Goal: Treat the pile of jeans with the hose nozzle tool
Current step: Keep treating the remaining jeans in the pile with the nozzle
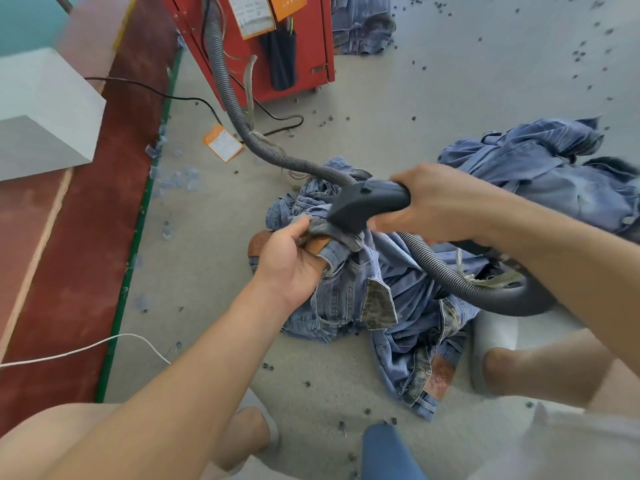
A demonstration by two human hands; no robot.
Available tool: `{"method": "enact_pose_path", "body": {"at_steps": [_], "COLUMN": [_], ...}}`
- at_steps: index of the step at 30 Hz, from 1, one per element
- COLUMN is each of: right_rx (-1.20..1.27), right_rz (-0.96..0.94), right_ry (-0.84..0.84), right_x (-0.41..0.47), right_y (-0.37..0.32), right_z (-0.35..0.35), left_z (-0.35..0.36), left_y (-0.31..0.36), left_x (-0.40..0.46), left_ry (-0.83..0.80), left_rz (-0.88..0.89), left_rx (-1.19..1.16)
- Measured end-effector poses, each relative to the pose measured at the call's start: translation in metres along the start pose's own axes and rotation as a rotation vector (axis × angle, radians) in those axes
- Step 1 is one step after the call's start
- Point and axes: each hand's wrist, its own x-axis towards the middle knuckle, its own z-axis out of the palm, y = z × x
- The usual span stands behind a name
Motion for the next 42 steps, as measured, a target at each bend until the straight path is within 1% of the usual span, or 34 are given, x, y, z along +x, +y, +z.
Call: {"method": "enact_pose_path", "body": {"at_steps": [2,5,8,11,13,15,18,20,21,23,24,25,26,28,29,30,32,33,35,38,39,42], "right_rx": [0.057,0.225,0.421,0.368,0.313,0.249,0.151,0.128,0.173,0.377,0.474,0.54,0.582,0.649,0.666,0.659,0.605,0.566,0.441,0.227,0.193,0.199], "right_rz": [0.031,0.114,0.186,0.145,0.11,0.105,0.137,0.18,0.21,0.277,0.304,0.318,0.322,0.325,0.324,0.321,0.313,0.301,0.268,0.234,0.216,0.11], "right_ry": [0.099,0.23,0.274,0.269,0.316,0.344,0.356,0.361,0.358,0.32,0.291,0.261,0.233,0.195,0.175,0.158,0.147,0.163,0.219,0.258,0.26,0.29], "right_x": [0.005,0.009,0.009,0.009,0.01,0.014,0.024,0.028,0.028,0.029,0.028,0.028,0.028,0.027,0.026,0.025,0.025,0.026,0.028,0.026,0.024,0.011], "right_y": [0.0,0.011,0.015,0.005,-0.001,-0.002,0.007,0.014,0.017,0.019,0.019,0.019,0.018,0.015,0.014,0.014,0.016,0.018,0.021,0.03,0.033,0.033], "right_z": [-0.001,-0.007,0.001,0.026,0.038,0.041,0.034,0.027,0.024,0.019,0.017,0.015,0.014,0.011,0.009,0.008,0.006,0.005,0.003,0.0,-0.002,-0.012], "left_z": [-0.001,0.002,0.005,0.009,0.013,0.016,0.018,0.018,0.016,0.012,0.01,0.007,0.005,0.005,0.004,0.005,0.004,0.003,0.0,-0.005,-0.007,-0.004], "left_y": [0.001,0.007,0.006,-0.003,-0.008,-0.009,-0.01,-0.008,-0.006,-0.003,-0.004,-0.005,-0.007,-0.014,-0.018,-0.021,-0.018,-0.012,-0.003,0.004,0.006,0.017], "left_x": [-0.004,-0.006,-0.006,-0.008,-0.01,-0.009,-0.01,-0.01,-0.008,-0.006,-0.007,-0.008,-0.01,-0.016,-0.017,-0.016,-0.006,-0.004,-0.005,-0.004,-0.003,-0.002], "left_ry": [-0.068,-0.053,-0.051,-0.121,-0.154,-0.152,-0.053,0.035,0.092,0.199,0.249,0.256,0.204,-0.003,-0.11,-0.173,-0.215,-0.239,-0.262,-0.232,-0.211,-0.122], "left_rz": [-0.008,0.002,0.017,0.015,0.016,0.037,0.096,0.124,0.136,0.142,0.112,0.042,-0.065,-0.261,-0.285,-0.266,-0.121,-0.061,0.006,0.01,-0.001,0.02], "left_rx": [0.053,0.054,0.108,0.197,0.196,0.182,0.208,0.193,0.169,0.121,0.114,0.085,0.06,0.148,0.232,0.305,0.37,0.361,0.301,0.221,0.193,0.067]}}
